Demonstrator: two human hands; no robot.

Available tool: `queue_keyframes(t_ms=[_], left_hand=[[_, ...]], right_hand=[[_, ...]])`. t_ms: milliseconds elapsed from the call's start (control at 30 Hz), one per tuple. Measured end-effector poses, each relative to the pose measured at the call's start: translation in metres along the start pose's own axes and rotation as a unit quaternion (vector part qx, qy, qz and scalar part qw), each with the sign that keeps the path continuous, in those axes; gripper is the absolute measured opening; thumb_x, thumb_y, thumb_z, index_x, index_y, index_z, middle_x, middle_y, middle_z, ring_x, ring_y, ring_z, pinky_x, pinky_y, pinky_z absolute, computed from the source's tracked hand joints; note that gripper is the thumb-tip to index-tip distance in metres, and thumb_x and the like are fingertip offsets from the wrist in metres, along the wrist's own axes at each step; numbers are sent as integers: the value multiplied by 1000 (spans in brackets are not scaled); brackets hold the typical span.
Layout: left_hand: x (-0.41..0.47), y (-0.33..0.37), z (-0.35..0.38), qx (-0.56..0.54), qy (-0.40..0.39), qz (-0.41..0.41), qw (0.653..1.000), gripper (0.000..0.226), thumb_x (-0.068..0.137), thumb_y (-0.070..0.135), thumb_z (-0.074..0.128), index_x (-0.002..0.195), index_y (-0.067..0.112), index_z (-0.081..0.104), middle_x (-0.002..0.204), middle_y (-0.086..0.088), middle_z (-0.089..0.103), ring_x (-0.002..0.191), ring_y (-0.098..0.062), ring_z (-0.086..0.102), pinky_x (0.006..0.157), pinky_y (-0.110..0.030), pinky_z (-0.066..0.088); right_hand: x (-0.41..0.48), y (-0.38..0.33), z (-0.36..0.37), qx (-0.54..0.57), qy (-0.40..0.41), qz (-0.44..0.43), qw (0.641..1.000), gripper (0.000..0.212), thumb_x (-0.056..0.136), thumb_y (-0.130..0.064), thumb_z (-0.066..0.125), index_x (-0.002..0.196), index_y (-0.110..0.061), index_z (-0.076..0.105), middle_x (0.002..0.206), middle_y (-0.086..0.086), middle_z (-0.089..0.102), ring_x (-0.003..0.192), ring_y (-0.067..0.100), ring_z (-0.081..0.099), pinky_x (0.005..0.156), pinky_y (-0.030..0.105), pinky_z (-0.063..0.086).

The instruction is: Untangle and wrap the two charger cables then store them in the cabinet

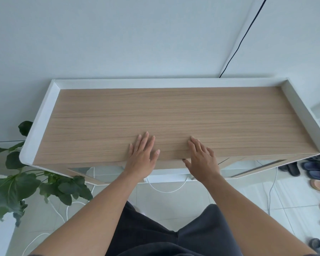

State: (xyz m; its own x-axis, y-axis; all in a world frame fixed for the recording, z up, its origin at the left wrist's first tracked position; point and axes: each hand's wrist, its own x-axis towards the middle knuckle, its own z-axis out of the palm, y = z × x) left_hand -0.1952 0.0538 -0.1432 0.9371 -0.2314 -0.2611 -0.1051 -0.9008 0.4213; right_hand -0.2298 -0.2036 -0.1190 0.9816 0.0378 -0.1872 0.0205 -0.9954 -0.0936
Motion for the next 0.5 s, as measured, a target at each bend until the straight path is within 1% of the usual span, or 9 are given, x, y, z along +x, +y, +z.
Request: queue_keyframes(t_ms=[67,167,200,233,300,333,400,500], left_hand=[[6,-2,1,37,-4,-2,999,69,113,62,18,173,41,-8,178,16,-30,166,-16,-27,136,-56,-8],[12,-2,0,57,-7,0,998,68,112,66,13,170,47,-16,174,19,-38,164,-15,-33,135,-56,-11],[14,-2,-1,62,-7,2,998,68,111,67,12,169,48,-18,173,20,-39,164,-14,-34,135,-56,-12],[17,-2,-3,64,-3,0,998,68,111,69,11,169,50,-19,173,22,-40,163,-13,-34,135,-55,-12],[24,-2,-5,71,14,-2,997,70,109,72,11,168,51,-18,173,24,-38,164,-13,-32,135,-55,-12],[29,-1,-5,73,24,-5,997,71,108,74,11,168,51,-17,173,24,-37,165,-14,-31,135,-55,-12],[41,4,-4,80,47,-22,995,73,106,77,11,169,50,-16,175,23,-33,166,-15,-29,135,-56,-11],[56,12,-3,88,71,-39,993,78,104,80,12,171,48,-10,179,20,-26,168,-17,-24,135,-56,-9]], right_hand=[[9,5,4,22,-2,-12,1000,95,104,-62,57,174,-17,12,184,-5,2,170,16,7,135,40,20],[19,19,9,64,-5,-42,997,115,94,-87,46,176,-21,0,183,-12,-9,170,11,-6,138,39,5],[23,22,12,67,0,-50,996,117,92,-93,40,175,-23,-3,183,-15,-12,169,8,-10,138,39,2],[27,22,12,73,0,-47,996,115,92,-94,33,175,-24,-5,182,-17,-13,168,6,-13,138,39,0],[36,20,13,99,10,-34,994,100,99,-88,20,175,-29,-3,181,-21,-12,167,2,-14,139,41,0],[42,18,16,114,17,-27,993,92,102,-84,16,175,-30,-1,181,-22,-11,167,1,-14,139,42,1],[56,15,18,121,42,-10,992,82,107,-74,16,175,-31,0,181,-22,-9,167,2,-13,138,46,4],[76,3,21,99,67,19,993,80,110,-71,18,175,-30,-1,182,-20,-8,168,7,-12,138,49,3]])
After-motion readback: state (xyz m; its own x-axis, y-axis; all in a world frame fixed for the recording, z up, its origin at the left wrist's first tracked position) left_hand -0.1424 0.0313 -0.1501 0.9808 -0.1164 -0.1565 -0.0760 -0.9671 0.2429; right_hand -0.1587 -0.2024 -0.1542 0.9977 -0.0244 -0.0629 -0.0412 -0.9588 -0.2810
